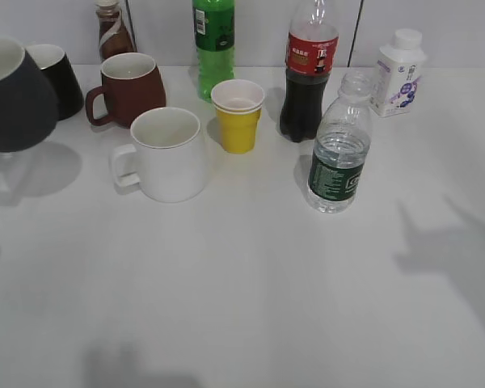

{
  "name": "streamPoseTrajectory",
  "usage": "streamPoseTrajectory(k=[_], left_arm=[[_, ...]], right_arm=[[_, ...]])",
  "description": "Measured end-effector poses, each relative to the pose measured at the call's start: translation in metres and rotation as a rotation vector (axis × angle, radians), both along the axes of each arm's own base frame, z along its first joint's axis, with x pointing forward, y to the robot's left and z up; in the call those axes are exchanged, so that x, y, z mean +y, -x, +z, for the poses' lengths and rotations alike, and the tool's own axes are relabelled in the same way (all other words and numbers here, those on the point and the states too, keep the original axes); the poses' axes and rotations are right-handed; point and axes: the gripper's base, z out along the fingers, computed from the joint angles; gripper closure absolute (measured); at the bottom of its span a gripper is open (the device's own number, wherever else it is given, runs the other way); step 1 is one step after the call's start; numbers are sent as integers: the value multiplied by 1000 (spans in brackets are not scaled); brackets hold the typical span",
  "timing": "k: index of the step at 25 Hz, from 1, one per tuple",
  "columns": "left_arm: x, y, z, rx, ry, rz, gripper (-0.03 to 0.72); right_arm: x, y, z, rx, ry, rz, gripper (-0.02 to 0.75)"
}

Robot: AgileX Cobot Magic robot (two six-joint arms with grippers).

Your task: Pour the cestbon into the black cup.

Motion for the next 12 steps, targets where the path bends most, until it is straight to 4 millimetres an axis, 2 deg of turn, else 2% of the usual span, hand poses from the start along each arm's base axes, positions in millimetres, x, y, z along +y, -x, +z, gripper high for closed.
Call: streamPoseTrajectory(k=[5,7,9,12], left_arm=[[-1,5,17,-68,-11,-11,636],[-2,7,20,-81,-16,-19,636],[-4,8,21,-84,-25,-35,636],[-5,8,22,-85,-34,-50,636]], right_arm=[[6,-19,-22,70,-41,45,244],[11,-19,-35,81,-67,98,250],[22,-15,-46,73,-47,226,276],[24,-14,-54,83,-30,253,334]])
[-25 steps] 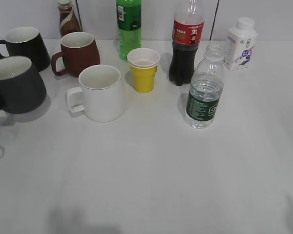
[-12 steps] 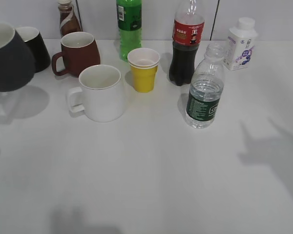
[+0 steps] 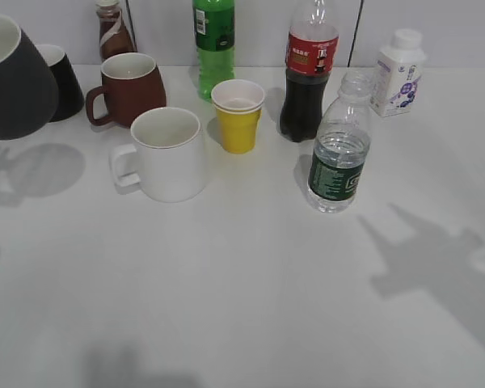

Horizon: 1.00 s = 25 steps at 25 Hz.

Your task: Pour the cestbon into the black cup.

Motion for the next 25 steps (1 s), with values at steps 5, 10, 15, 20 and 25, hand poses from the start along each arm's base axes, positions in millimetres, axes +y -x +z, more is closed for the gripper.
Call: streamPoseTrajectory(k=[5,10,15,20,25], left_arm=[[0,0,1,-4,-3,-5,636],[-1,1,1,-5,-7,-9,636],[-1,1,1,-5,-9,-11,636],[-1,1,1,-6,-9,-11,636],[-1,1,1,-6,-10,-11,636]], right_arm=[[-2,-17,0,114,75,-22,356],[-7,-45,2,301,113,-94,383],[-17,-52,11,240,8,-255,447],[-5,-39,48,-72,-78,-305,465],[46,-26,53,-255,20,-34,465]])
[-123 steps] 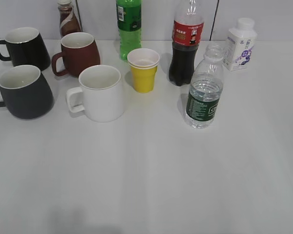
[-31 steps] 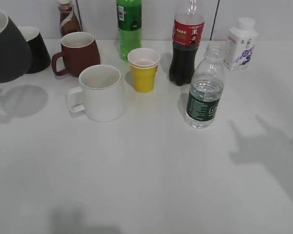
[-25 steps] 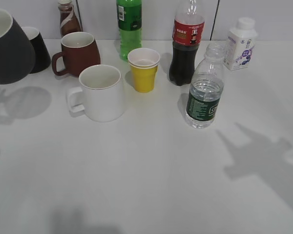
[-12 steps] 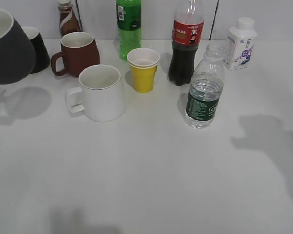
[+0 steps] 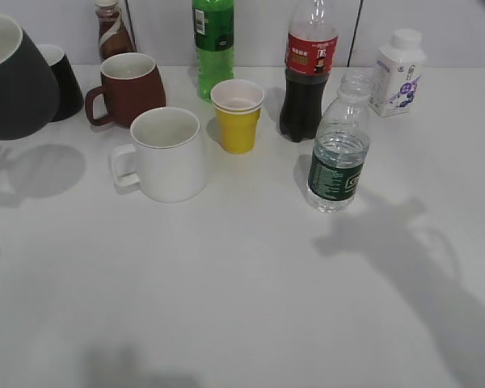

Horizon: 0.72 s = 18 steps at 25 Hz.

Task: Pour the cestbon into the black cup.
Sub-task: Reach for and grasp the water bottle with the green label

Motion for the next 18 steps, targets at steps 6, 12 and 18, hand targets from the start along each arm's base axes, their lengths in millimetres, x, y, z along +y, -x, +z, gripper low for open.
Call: streamPoseTrajectory(k=[6,12,18], left_arm=[[0,0,0,0,0,-1,636],[-1,2,5,-22,-9,-12,636],[-2,3,6,-25,-11,-14,636]], right_arm=[[31,-17,-66,198,165,85,337],[43,-34,-102,349,159,52,73],[45,-51,-129,401,127,-50,57]])
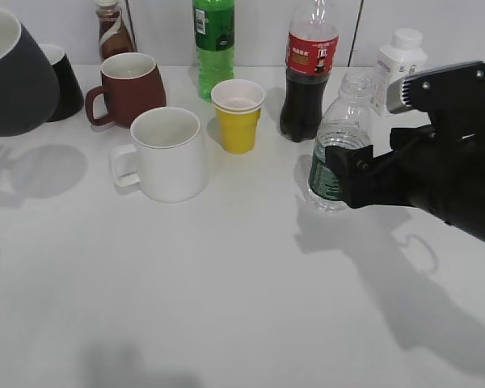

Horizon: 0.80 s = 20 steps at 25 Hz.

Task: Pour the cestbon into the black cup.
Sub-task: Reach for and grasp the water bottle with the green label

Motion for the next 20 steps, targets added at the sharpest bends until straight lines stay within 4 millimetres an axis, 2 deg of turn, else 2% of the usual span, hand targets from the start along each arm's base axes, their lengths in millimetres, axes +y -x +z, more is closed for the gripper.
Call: streamPoseTrajectory(k=[6,11,13,14,15,18,20], left_arm=[[-1,0,0,1,-10,-15,636],[-3,1,0,1,-18,-27,636],[-4,1,-1,2,-26,-41,636],[-5,1,-1,3,-33,-52,636],[-6,1,-1,3,-41,-63,636],[-10,2,-2,5,-52,-100,636],[-16,4,0,7,-34,-137,636]], right_arm=[[5,-20,-27,-14,-13,-93,57],[23,-40,-59,47,24,-74,81],[27,-46,-68,57,31,-83,143],[26,-47,-71,62,28,-96,225],[27,-47,-70,60,23,-102,276],[26,-47,-64,58,15,-105,279],[27,-44,-49,19,35,-54,279]])
